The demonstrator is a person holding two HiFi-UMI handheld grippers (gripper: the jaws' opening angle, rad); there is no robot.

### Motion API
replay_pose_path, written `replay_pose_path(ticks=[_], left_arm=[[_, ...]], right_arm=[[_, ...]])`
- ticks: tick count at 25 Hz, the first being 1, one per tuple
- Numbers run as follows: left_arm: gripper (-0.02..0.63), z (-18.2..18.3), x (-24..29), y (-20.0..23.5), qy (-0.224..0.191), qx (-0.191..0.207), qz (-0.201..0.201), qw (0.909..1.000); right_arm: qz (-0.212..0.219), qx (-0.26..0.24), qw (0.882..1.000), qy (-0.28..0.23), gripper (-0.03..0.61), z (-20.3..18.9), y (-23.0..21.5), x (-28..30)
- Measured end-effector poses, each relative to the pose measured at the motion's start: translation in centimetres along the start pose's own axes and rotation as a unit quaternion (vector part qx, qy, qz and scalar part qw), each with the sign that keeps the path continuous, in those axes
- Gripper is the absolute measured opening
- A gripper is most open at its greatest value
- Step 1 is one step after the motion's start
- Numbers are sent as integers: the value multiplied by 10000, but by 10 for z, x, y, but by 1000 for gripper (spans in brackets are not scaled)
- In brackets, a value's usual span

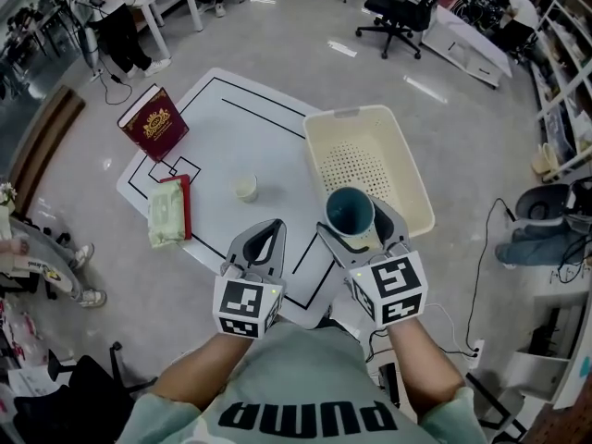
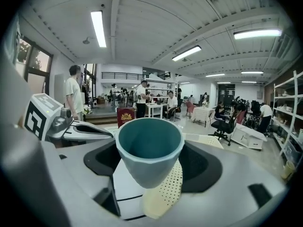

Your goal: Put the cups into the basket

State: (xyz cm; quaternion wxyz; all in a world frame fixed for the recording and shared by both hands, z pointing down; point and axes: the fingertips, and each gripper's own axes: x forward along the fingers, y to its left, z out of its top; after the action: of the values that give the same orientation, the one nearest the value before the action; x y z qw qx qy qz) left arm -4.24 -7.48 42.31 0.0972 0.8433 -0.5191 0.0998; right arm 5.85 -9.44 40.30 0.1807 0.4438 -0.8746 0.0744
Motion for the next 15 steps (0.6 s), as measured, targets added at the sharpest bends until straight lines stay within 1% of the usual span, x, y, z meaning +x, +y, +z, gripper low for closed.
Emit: replay_pose_path(ticks=[4, 8, 15], left_arm=[[5, 9, 21, -7, -13, 35, -3, 10000], [5, 21, 45, -15, -57, 152, -37, 9999], [6, 29, 79, -22, 4, 149, -74, 9999]], right_arm=[[-49, 80, 10000, -21, 387, 2, -23, 4], [-104, 162, 9998, -2, 387, 2, -44, 11], [-316, 342, 9986, 231, 387, -18, -81, 28]])
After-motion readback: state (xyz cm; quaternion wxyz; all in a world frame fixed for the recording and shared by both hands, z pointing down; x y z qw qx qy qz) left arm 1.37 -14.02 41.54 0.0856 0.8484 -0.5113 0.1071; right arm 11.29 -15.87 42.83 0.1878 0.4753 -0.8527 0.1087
